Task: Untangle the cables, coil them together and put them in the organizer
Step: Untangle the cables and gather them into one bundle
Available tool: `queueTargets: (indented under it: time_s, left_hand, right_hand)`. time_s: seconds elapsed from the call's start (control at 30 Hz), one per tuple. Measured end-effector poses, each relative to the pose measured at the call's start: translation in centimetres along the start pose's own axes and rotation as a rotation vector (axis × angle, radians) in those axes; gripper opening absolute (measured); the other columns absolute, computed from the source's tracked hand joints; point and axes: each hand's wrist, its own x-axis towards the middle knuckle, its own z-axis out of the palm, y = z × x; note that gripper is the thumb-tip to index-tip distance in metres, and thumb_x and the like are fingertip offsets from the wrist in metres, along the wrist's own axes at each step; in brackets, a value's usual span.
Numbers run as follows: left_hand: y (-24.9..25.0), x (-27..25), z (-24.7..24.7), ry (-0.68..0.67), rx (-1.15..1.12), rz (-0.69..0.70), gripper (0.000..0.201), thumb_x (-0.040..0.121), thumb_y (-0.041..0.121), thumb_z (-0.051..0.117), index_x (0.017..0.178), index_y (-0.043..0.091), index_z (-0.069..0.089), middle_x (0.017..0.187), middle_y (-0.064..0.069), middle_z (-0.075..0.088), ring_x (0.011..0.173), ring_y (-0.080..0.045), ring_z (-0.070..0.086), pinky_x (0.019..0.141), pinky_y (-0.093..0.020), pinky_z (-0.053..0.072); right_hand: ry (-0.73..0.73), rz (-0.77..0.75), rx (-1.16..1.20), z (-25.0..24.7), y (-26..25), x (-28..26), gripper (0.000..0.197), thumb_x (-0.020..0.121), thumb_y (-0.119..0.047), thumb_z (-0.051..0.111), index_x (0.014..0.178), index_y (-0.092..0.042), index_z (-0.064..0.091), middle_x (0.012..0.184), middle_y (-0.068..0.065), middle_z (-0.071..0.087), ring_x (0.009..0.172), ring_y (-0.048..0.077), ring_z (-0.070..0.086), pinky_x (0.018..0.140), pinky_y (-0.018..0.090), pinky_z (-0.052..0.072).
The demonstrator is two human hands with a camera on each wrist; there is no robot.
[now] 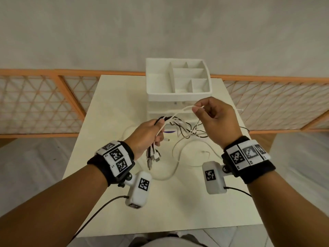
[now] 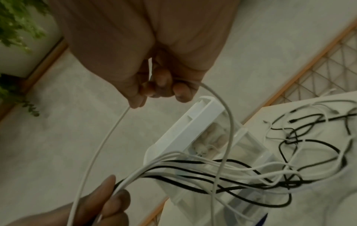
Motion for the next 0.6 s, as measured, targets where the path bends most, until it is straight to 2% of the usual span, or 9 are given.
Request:
queueTargets:
  time_s: [0.03, 0.1, 0.17, 0.23, 0.33, 0.37, 0.43, 0.5, 0.6]
  left_hand:
    - [0.2, -0.1, -0.1, 0.002, -0.029, -0.001, 0.034, 0.106, 0.033, 0.041, 0.079, 0.013, 0.049, 0.048, 0.011, 0.041, 0.051, -0.013, 0.039, 0.069, -0.037, 0.046]
    - [1.2, -0.3, -0.5, 0.013, -0.104, -0.007, 0.036, 0.105, 0.037, 0.043, 0.081, 0.011, 0.049, 0.049, 0.008, 0.035, 0.048, -0.014, 0.035, 0.061, -0.036, 0.046]
    - [2.5, -0.6, -1.2, 0.013, -0.138, 0.005, 0.037, 0.101, 0.045, 0.049, 0.081, 0.013, 0.05, 0.052, 0.006, 0.029, 0.044, -0.013, 0.028, 0.05, -0.029, 0.038]
    - [3.8, -0.9, -2.3, 0.005, -0.133, 0.059, 0.032, 0.095, 0.042, 0.06, 0.079, 0.015, 0.055, 0.053, 0.007, 0.028, 0.043, -0.01, 0.026, 0.044, -0.025, 0.034]
    - [5.0, -1.0, -3.4, 0.056, -0.086, 0.151, 0.022, 0.094, 0.03, 0.066, 0.075, 0.02, 0.063, 0.051, 0.01, 0.031, 0.041, -0.009, 0.027, 0.042, -0.025, 0.032]
    - [5.1, -0.9, -3.6, 0.097, -0.052, 0.168, 0.023, 0.095, 0.03, 0.065, 0.075, 0.018, 0.062, 0.05, 0.01, 0.032, 0.041, -0.01, 0.028, 0.043, -0.026, 0.032]
    - [4.9, -0.5, -3.8, 0.171, 0.062, 0.168, 0.028, 0.097, 0.032, 0.062, 0.078, 0.012, 0.059, 0.048, 0.009, 0.035, 0.04, -0.012, 0.03, 0.046, -0.027, 0.032]
    - [4.1, -0.1, -3.8, 0.208, 0.212, 0.127, 0.031, 0.098, 0.035, 0.06, 0.078, 0.011, 0.058, 0.049, 0.005, 0.038, 0.039, -0.014, 0.033, 0.047, -0.027, 0.034]
    - [2.6, 0.3, -3.7, 0.227, 0.355, 0.038, 0.034, 0.097, 0.039, 0.058, 0.079, 0.011, 0.059, 0.052, -0.001, 0.042, 0.043, -0.019, 0.037, 0.054, -0.033, 0.036]
  right_hand:
    - [0.009, 0.027, 0.008, -0.2, 0.6, -0.1, 0.009, 0.091, -0.021, 0.072, 0.083, -0.019, 0.069, 0.056, -0.007, 0.046, 0.05, 0.005, 0.038, 0.052, 0.015, 0.035]
    - [-0.055, 0.089, -0.03, -0.6, 2.6, -0.4, 0.013, 0.089, -0.025, 0.073, 0.078, -0.022, 0.068, 0.058, -0.006, 0.05, 0.053, 0.01, 0.042, 0.053, 0.021, 0.038]
    - [-0.178, 0.172, -0.25, -1.1, 5.6, -1.2, 0.021, 0.089, -0.029, 0.072, 0.071, -0.024, 0.063, 0.059, -0.007, 0.054, 0.059, 0.014, 0.05, 0.059, 0.027, 0.038]
    - [-0.266, 0.307, -0.507, -1.8, 8.7, -2.2, 0.023, 0.09, -0.028, 0.068, 0.07, -0.027, 0.059, 0.065, -0.01, 0.057, 0.073, 0.02, 0.057, 0.068, 0.026, 0.035]
    - [-0.258, 0.561, -0.604, -2.7, 12.1, -3.5, 0.01, 0.092, -0.029, 0.064, 0.087, -0.024, 0.071, 0.092, 0.004, 0.072, 0.098, 0.029, 0.065, 0.079, 0.026, 0.043]
    - [-0.23, 0.606, -0.606, -2.7, 12.5, -3.5, 0.016, 0.093, -0.032, 0.062, 0.093, -0.021, 0.073, 0.101, 0.009, 0.074, 0.103, 0.032, 0.065, 0.085, 0.029, 0.048]
    - [-0.207, 0.605, -0.557, -3.0, 11.9, -2.3, 0.024, 0.095, -0.035, 0.057, 0.092, -0.017, 0.073, 0.097, 0.015, 0.075, 0.096, 0.037, 0.068, 0.087, 0.039, 0.055]
    - [-0.161, 0.523, -0.382, -3.7, 9.4, -0.2, 0.025, 0.09, -0.04, 0.057, 0.08, -0.021, 0.07, 0.081, 0.012, 0.073, 0.084, 0.038, 0.071, 0.077, 0.043, 0.059]
    - [0.085, 0.386, -0.053, -5.5, 5.1, 3.2, 0.023, 0.086, -0.049, 0.061, 0.076, -0.029, 0.068, 0.087, 0.004, 0.073, 0.072, 0.027, 0.07, 0.067, 0.043, 0.058]
